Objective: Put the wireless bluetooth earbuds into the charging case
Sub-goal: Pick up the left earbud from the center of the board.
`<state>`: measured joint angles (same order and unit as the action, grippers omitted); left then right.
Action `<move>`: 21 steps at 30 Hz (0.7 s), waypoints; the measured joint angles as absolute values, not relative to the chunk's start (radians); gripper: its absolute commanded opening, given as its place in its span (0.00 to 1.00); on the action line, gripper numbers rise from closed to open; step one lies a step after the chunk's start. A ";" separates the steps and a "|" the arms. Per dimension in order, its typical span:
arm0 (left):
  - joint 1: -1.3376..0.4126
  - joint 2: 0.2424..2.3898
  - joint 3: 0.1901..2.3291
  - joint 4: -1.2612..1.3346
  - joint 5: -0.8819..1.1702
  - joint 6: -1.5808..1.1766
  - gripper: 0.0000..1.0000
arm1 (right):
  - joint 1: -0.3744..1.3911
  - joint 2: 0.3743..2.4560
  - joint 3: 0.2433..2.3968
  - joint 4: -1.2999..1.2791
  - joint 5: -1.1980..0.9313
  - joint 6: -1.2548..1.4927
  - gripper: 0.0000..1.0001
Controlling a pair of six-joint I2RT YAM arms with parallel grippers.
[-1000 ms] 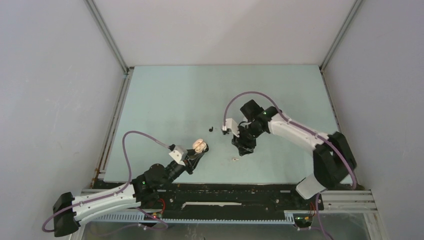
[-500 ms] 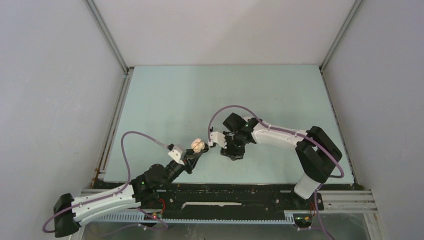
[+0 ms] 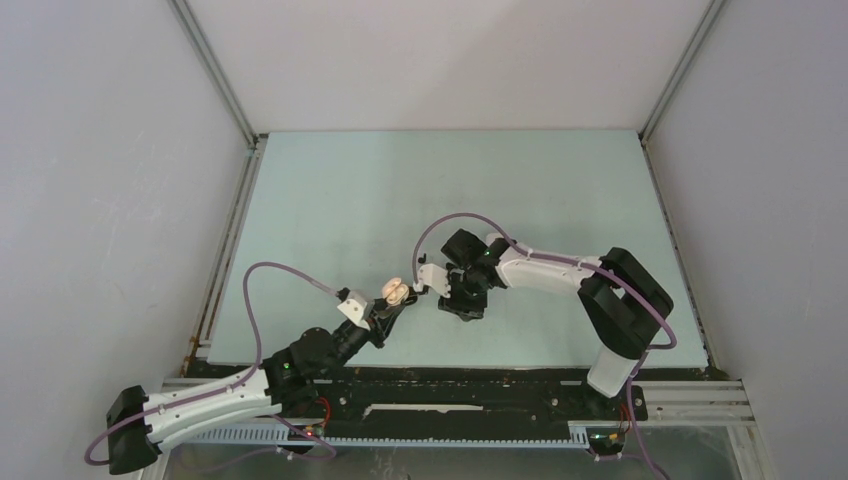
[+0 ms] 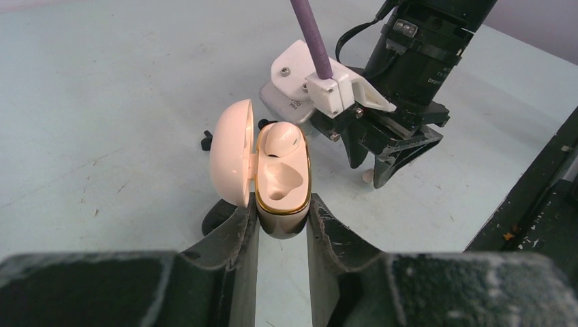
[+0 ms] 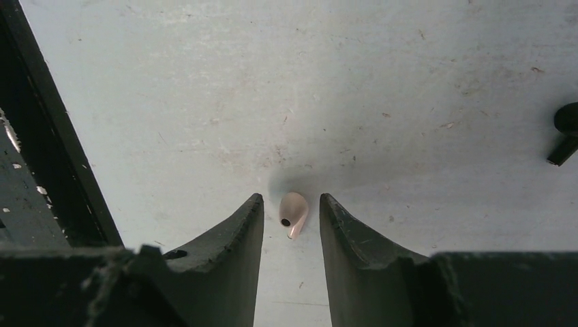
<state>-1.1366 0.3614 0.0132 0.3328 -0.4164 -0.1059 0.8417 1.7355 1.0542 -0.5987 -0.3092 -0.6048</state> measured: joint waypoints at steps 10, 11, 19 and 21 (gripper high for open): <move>-1.137 0.378 0.013 0.334 -0.416 -0.106 0.01 | 0.847 1.746 1.054 -0.598 -0.287 -0.563 0.36; -1.137 0.380 0.013 0.334 -0.416 -0.106 0.01 | 0.847 1.753 1.054 -0.598 -0.282 -0.559 0.35; -1.137 0.380 0.013 0.334 -0.416 -0.106 0.01 | 0.849 1.766 1.059 -0.589 -0.253 -0.545 0.29; -1.137 0.380 0.013 0.334 -0.416 -0.106 0.01 | 0.849 1.766 1.059 -0.588 -0.250 -0.542 0.31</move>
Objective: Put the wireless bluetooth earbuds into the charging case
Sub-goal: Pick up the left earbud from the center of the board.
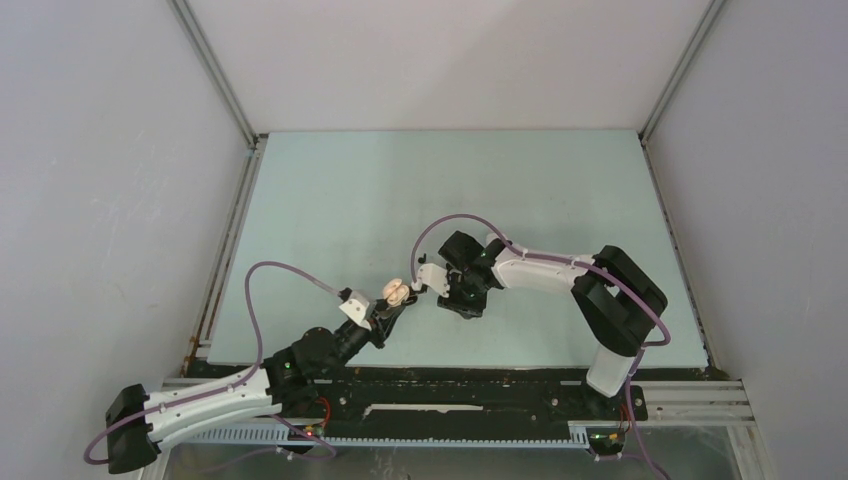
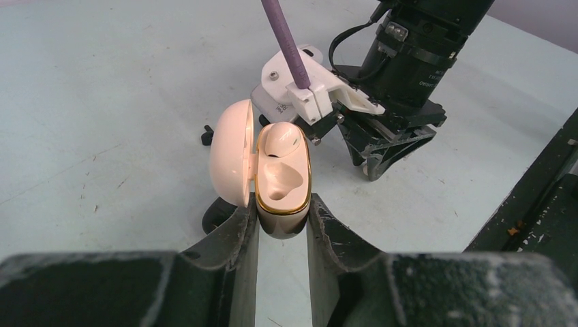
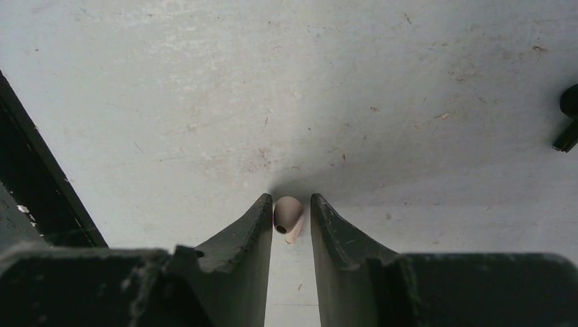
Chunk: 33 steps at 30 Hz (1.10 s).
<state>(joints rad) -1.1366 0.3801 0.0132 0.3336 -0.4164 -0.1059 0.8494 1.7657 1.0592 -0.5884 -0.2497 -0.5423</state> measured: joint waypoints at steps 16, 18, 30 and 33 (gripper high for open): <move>-1.137 0.411 0.013 0.344 -0.416 -0.106 0.01 | 0.854 1.766 1.060 -0.594 -0.227 -0.522 0.29; -1.137 0.412 0.013 0.349 -0.415 -0.106 0.01 | 0.854 1.766 1.060 -0.596 -0.225 -0.522 0.25; -1.137 0.467 0.013 0.385 -0.405 -0.114 0.01 | 0.845 1.743 1.061 -0.627 -0.204 -0.513 0.00; -1.137 0.495 0.014 0.409 -0.399 -0.116 0.01 | 0.802 1.679 1.061 -0.677 -0.220 -0.515 0.00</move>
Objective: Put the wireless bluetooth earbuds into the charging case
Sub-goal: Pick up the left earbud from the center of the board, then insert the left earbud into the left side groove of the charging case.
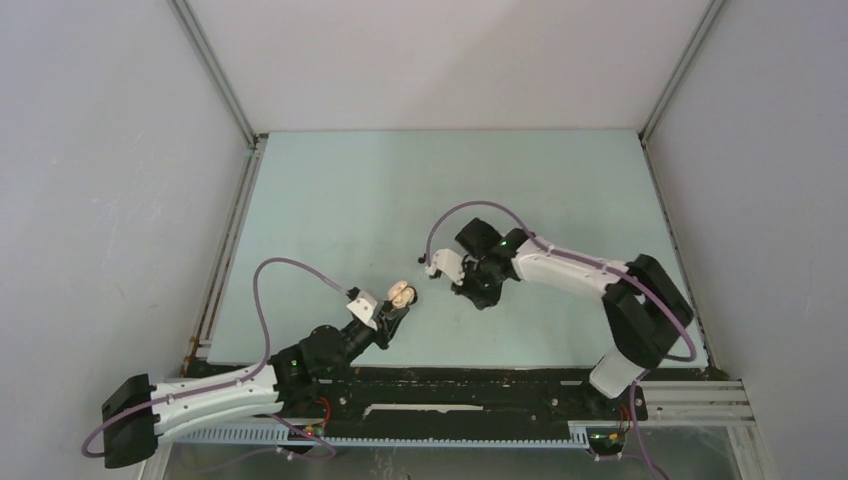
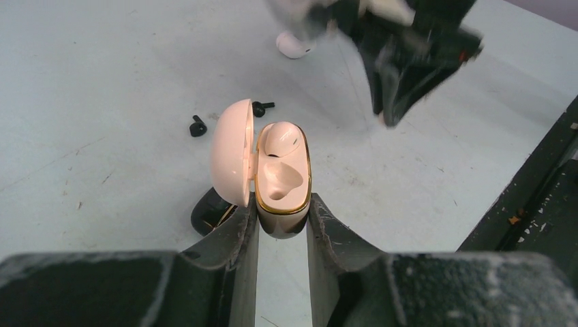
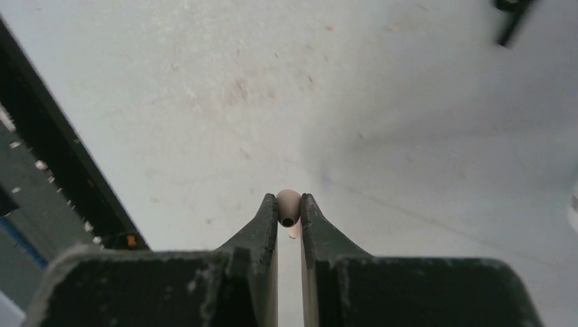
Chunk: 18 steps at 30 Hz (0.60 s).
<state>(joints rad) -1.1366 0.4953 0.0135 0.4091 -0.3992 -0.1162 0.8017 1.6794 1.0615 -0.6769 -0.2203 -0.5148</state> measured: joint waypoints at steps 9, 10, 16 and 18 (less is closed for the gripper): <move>-1.137 0.757 0.111 0.565 -0.328 -0.116 0.01 | 0.600 1.183 1.127 -0.703 -0.611 -0.473 0.00; -1.137 0.759 0.112 0.567 -0.327 -0.116 0.01 | 0.600 1.177 1.128 -0.701 -0.617 -0.472 0.00; -1.137 0.976 0.234 0.713 -0.250 -0.128 0.01 | 0.579 1.074 1.090 -0.422 -0.851 -0.223 0.00; -1.137 1.049 0.280 0.781 -0.223 -0.143 0.01 | 0.574 1.076 1.087 -0.352 -0.886 -0.157 0.00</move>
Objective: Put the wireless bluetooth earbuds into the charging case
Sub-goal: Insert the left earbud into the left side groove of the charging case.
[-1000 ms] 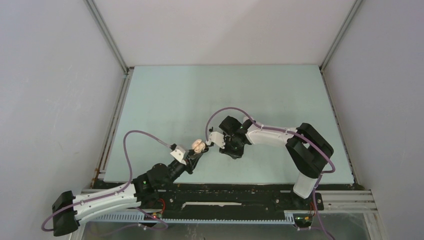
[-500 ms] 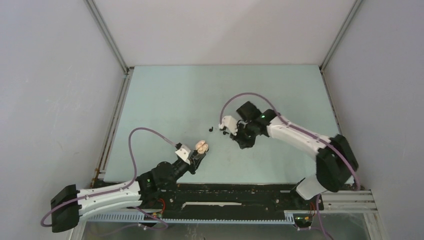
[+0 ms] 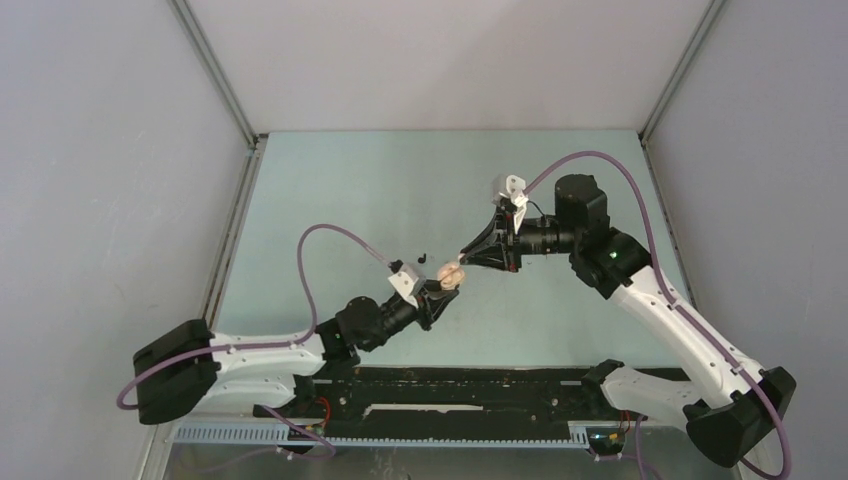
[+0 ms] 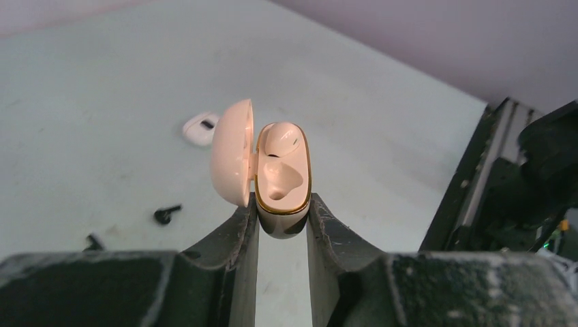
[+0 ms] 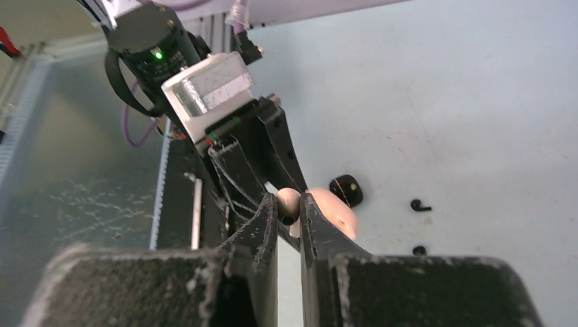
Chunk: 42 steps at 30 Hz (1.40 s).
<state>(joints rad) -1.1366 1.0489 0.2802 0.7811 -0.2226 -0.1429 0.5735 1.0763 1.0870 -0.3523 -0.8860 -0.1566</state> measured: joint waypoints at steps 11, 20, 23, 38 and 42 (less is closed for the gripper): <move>-1.137 1.307 0.403 1.157 -0.119 -0.297 0.00 | 0.571 1.028 1.018 -0.178 -0.939 0.019 0.00; -1.137 1.340 0.449 1.254 -0.101 -0.352 0.00 | 0.571 1.008 0.976 -0.139 -0.920 0.035 0.00; -1.137 1.340 0.449 1.257 -0.101 -0.358 0.00 | 0.572 1.008 0.973 -0.140 -0.914 0.034 0.00; -1.137 1.334 0.449 1.260 -0.097 -0.364 0.00 | 0.572 1.006 0.970 -0.147 -0.882 -0.025 0.00; -1.137 1.334 0.449 1.256 -0.097 -0.366 0.00 | 0.572 0.999 0.962 -0.144 -0.876 -0.035 0.00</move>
<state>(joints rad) -1.1366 1.3342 0.4488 1.2564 -0.0971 -0.3660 0.5720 0.9993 0.9619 -0.1444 -0.8761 -0.0353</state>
